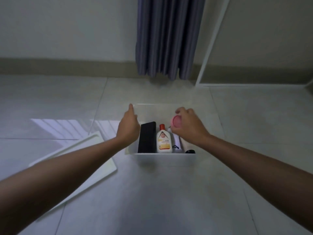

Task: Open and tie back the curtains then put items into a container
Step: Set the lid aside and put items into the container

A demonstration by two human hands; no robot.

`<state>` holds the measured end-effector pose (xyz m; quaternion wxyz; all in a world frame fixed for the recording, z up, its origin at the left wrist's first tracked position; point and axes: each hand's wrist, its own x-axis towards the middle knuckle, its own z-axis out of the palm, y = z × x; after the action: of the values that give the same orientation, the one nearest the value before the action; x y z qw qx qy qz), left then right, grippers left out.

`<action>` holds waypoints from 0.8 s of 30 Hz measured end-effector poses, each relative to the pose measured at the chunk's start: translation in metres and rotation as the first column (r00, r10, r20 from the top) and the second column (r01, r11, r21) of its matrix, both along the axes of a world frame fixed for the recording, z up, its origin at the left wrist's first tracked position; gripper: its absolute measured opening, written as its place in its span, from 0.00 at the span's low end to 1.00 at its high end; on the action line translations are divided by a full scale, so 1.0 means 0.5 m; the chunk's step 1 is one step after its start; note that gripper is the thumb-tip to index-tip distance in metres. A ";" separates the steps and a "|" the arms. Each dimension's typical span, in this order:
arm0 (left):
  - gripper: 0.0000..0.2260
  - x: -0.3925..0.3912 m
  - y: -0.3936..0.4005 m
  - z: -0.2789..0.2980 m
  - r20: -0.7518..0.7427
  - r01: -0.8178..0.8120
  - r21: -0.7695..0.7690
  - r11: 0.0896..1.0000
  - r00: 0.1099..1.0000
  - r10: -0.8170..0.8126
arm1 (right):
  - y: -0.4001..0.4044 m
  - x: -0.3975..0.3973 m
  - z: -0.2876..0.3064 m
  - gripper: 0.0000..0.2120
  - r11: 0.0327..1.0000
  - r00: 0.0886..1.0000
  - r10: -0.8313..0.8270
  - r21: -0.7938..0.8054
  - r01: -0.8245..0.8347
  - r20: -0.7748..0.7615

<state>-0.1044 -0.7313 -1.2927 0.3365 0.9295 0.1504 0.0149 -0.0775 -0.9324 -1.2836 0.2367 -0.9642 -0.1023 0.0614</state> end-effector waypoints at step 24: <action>0.25 0.005 0.027 -0.009 0.015 0.067 -0.159 0.985 0.998 -0.065 | 0.027 0.031 -0.061 0.22 0.962 0.996 0.014 -0.274 0.011 0.089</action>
<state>-0.1016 -0.7181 -1.2971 0.4108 0.9039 0.1187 -0.0038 -0.0622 -0.9190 -1.3143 0.0959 -0.9894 -0.1039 0.0317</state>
